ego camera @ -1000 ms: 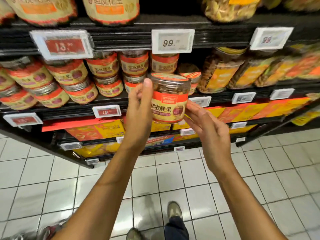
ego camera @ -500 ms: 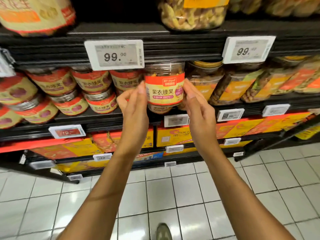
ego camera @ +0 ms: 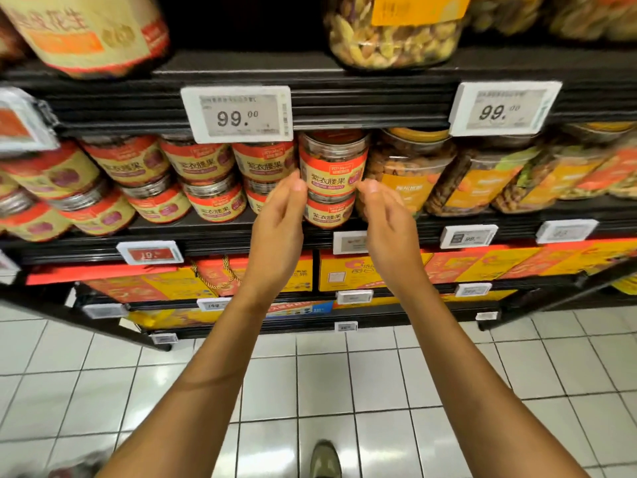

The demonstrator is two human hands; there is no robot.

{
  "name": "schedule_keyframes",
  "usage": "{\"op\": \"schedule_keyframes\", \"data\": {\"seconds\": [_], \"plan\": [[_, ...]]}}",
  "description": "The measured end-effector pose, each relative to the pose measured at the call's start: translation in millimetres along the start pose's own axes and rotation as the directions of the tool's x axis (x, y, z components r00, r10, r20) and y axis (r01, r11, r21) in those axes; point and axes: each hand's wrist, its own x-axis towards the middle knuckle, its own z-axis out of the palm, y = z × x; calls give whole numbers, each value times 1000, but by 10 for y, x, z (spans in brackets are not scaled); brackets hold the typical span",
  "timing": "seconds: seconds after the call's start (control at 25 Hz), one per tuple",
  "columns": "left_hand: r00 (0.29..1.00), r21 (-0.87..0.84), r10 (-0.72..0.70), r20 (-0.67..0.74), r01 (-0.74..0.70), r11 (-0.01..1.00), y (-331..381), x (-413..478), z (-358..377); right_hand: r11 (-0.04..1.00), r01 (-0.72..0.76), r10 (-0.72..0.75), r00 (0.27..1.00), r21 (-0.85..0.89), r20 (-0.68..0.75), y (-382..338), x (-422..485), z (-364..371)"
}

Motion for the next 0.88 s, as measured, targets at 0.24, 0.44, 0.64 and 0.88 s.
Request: {"op": "schedule_keyframes", "data": {"seconds": [0.24,0.44,0.64,0.88], "plan": [[944,-49,-137,-300,128,991,555,-483,-627,978,190,-201,969,87,144,-836,-172,73],[889,-51,-42,-456,21,998,1139,-503,-1371,976,101,-141,968,194,208,-1669,143,814],[925,88,25,-378,10,996,1345,-69,-1730,995,72,-78,993,66,92,-1910,586,1371],[989,113,80,-126,-66,991,1340,226,-1822,995,16,-13,999,97,-35,-1916,735,1657]]}}
